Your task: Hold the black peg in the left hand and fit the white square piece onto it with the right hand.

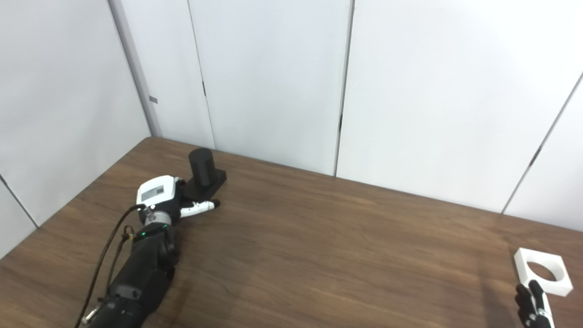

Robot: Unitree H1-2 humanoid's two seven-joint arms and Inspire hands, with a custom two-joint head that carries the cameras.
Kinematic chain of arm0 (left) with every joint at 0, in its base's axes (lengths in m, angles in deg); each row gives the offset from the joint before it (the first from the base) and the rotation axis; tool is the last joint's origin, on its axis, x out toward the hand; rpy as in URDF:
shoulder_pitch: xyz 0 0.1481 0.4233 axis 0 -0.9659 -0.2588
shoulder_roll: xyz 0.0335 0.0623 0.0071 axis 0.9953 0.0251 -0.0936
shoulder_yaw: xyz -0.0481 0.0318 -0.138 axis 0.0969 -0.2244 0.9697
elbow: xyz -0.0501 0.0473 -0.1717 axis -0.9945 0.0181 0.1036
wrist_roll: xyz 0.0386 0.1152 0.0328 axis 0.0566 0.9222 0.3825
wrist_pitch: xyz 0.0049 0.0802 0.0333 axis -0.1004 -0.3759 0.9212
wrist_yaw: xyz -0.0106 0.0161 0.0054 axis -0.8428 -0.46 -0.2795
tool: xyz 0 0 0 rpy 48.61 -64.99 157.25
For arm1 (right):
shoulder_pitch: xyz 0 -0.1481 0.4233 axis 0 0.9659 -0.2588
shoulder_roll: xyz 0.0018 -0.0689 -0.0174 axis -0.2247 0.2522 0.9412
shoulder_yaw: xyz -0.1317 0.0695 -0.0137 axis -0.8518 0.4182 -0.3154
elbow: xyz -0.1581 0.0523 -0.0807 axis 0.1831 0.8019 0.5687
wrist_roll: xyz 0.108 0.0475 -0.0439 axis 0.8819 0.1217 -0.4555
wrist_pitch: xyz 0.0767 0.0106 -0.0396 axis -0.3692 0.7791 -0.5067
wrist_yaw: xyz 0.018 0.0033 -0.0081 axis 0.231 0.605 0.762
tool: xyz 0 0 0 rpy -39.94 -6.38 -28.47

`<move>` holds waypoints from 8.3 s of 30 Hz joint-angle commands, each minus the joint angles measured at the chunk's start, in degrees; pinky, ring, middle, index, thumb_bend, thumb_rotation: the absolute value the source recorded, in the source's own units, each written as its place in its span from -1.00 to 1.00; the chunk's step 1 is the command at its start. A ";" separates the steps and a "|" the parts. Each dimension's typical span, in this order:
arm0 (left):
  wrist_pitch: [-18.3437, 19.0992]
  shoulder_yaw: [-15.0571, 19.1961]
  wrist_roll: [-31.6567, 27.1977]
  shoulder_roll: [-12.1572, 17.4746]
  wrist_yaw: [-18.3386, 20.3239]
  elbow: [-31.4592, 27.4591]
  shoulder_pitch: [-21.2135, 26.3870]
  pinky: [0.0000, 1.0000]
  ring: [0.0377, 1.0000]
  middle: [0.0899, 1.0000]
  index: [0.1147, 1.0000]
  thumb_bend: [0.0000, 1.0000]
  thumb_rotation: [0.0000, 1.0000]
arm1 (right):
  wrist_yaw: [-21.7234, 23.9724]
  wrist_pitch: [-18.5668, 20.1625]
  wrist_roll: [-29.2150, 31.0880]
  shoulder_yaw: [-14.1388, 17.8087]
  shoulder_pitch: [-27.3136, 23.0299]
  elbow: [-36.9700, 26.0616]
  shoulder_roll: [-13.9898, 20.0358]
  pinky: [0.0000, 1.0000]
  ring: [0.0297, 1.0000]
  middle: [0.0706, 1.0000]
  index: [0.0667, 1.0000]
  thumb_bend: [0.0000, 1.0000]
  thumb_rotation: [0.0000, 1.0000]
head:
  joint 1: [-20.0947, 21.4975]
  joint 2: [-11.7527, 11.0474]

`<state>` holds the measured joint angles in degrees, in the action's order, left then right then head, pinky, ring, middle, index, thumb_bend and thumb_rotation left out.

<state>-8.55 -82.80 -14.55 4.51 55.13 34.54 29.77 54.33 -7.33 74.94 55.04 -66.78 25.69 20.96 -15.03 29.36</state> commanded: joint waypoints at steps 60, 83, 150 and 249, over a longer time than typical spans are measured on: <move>-0.24 -9.28 -20.96 5.82 -11.69 -7.17 -1.73 0.38 0.56 0.45 -0.15 0.02 -0.90 | -1.50 1.44 -1.42 -0.90 5.13 -1.98 -1.08 1.00 0.93 0.90 0.98 0.45 1.00 | 2.90 2.42; -10.95 -21.98 -15.81 5.27 -2.43 -37.47 -21.07 0.37 0.59 0.49 -0.15 0.02 -0.89 | -5.70 7.29 -8.22 -4.70 6.87 -10.11 -3.04 1.00 0.91 0.87 0.97 0.03 1.00 | 10.88 6.39; -37.99 -31.81 -17.88 1.44 3.10 -34.66 -30.25 0.30 0.49 0.44 -0.16 0.03 -0.92 | -8.29 27.93 -11.15 -0.55 -1.00 -22.55 4.85 1.00 0.92 0.84 0.87 0.11 0.52 | 37.55 10.68; -35.47 -34.12 -10.91 -1.78 0.43 -38.23 -33.90 0.44 0.46 0.39 -0.16 0.03 -0.92 | 22.26 22.97 -51.14 -34.76 -48.76 27.02 33.46 0.94 1.00 0.90 0.62 0.63 -0.68 | 35.99 2.67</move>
<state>-43.80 -115.29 -26.84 2.59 52.90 -4.02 -2.50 77.47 16.68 23.91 19.94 -113.92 53.34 54.11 20.92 31.99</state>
